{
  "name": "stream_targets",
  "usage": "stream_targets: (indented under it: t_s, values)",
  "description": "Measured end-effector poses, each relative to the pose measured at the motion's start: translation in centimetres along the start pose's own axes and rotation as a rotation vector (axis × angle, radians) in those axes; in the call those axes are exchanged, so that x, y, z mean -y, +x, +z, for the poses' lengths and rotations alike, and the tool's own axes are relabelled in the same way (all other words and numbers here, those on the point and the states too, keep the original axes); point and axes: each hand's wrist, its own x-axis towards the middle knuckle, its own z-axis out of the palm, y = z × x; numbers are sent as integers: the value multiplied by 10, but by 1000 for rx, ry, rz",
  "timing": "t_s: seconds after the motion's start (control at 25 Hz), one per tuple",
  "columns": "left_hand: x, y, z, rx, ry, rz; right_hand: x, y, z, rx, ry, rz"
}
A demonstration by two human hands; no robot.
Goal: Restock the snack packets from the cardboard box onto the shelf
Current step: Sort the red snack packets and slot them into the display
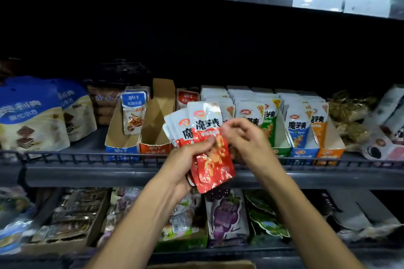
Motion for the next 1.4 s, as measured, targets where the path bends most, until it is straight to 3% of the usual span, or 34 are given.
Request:
stream_targets:
  t_s: [0.08,0.2,0.28,0.44,0.52,0.6,0.72,0.8,0.88,1.0,1.04,1.12,1.2,1.28,1.4]
  values:
    - [-3,1,3,0,5,18,7,1,-9,217,28,87]
    - [-5,-1,6,19,89,20,8,-1,-17,226,11,175]
    - [-4,-3,9,29,104,7,6,-1,-19,112,5,154]
    - [-1,1,3,-69,28,74,0,11,-28,-273,181,-4]
    - [-2,4,-2,-95,22,93,-6,14,-25,-342,159,-53]
    - [-1,5,-5,-113,22,87,-15,15,-15,-299,-26,-67]
    - [2,6,-7,-123,25,71,-35,19,-4,-228,-533,-166]
    - [2,6,-8,-130,27,52,-40,24,-4,-276,-794,-175]
    - [3,7,-9,-132,36,34,-41,25,-3,-368,-886,-116]
    - [5,7,-8,-157,42,36,-36,17,2,-469,-783,-122]
    - [6,8,-8,-176,34,39,-33,13,2,-392,-660,-159]
    - [8,9,-6,-182,14,34,-19,5,6,-80,-354,-112]
    - [9,7,-4,-134,8,29,-13,-1,10,120,-298,-24]
    - [7,5,-3,-71,19,28,-14,-1,11,59,-336,-3]
    - [3,-1,-4,-13,-19,24,-11,-1,4,54,-163,106]
